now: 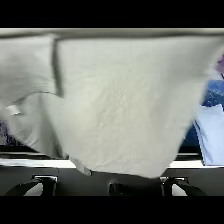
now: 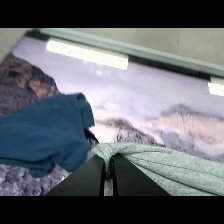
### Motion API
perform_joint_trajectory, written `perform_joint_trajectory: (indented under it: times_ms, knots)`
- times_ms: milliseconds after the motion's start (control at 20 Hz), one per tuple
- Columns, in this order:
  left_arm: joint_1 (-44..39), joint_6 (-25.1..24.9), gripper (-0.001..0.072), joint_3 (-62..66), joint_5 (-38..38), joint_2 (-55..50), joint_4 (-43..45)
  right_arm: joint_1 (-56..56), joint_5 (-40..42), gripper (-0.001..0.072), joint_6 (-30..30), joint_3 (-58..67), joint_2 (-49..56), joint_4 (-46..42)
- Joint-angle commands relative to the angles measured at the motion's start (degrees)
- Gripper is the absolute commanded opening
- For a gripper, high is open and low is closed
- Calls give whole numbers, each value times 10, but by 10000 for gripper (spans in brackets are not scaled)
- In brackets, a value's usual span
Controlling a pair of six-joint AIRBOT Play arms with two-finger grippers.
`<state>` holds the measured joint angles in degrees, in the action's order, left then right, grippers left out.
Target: Fold the clothes and pants, and hang the long-sleeved shirts on hangers.
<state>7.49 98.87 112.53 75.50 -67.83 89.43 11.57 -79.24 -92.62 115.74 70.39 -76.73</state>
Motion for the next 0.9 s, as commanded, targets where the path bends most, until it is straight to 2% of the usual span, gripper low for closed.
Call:
perform_joint_trajectory:
  times_ms: [0, 100, 250, 400, 500, 650, 850]
  knots:
    - [0, -39, 20, 0, 8, -170, -78, 0, -23, 35, -2, -42, 146, 27]
    - [0, -47, 20, 0, -6, -272, -103, -1, 2, 35, -2, -43, 233, 29]
    - [-5, -46, 20, 1, -70, -386, -111, -1, 65, 34, -14, -43, 329, 31]
    - [-9, -46, 20, 1, -136, -438, -111, -1, 112, 34, -15, -43, 382, 37]
    - [-9, -46, 20, 1, -154, -450, -111, -1, 115, 34, -17, -43, 399, 37]
    - [-9, -47, 21, 1, -130, -450, -111, -1, 68, 34, -17, -43, 405, 34]
    - [-9, -76, 21, 0, -17, -450, -109, -1, -39, 34, -17, -43, 408, 20]
